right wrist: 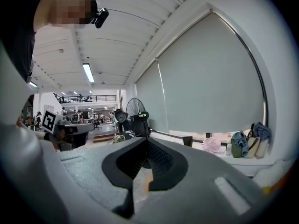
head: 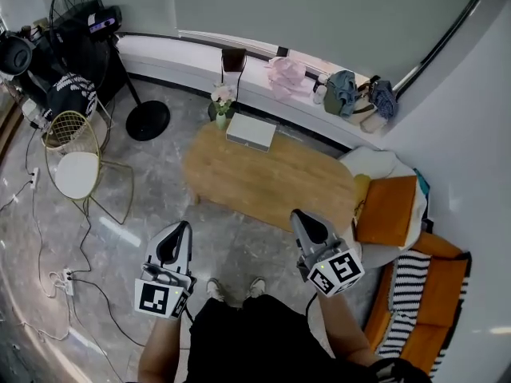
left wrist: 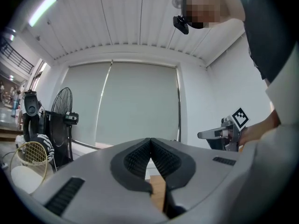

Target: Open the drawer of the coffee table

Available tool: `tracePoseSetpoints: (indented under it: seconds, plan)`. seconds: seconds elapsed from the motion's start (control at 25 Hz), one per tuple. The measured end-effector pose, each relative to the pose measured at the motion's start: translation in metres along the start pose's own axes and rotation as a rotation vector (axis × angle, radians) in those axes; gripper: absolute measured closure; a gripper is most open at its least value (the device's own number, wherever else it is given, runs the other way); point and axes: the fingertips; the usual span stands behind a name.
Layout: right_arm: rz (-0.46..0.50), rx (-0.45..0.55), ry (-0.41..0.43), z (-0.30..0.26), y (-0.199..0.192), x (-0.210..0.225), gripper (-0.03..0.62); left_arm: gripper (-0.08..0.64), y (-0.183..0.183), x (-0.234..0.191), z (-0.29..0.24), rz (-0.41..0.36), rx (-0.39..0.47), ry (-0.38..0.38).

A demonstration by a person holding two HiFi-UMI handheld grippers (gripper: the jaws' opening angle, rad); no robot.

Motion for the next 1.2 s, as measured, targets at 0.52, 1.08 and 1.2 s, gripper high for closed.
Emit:
tracePoseSetpoints:
  seconds: [0.52,1.08,1.2]
  plan:
    - [0.023,-0.064,0.103,-0.107,-0.088,-0.005,0.588,0.552,-0.065,-0.032,-0.057,-0.021,0.016,-0.017]
    - [0.070,-0.102,0.138,-0.209,-0.250,0.010,0.588,0.552,-0.237,-0.076,-0.129,-0.034,-0.025,-0.019]
    - [0.098,-0.099,0.179,-0.238,-0.292,0.008,0.588,0.552,-0.282,-0.088,-0.148,-0.035,-0.018,-0.004]
Point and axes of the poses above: the fingertips, and each gripper's own axes: z backward along the fingers, x to its right, y out of its top, and after that the axes turned 12 degrees about -x, right-handed
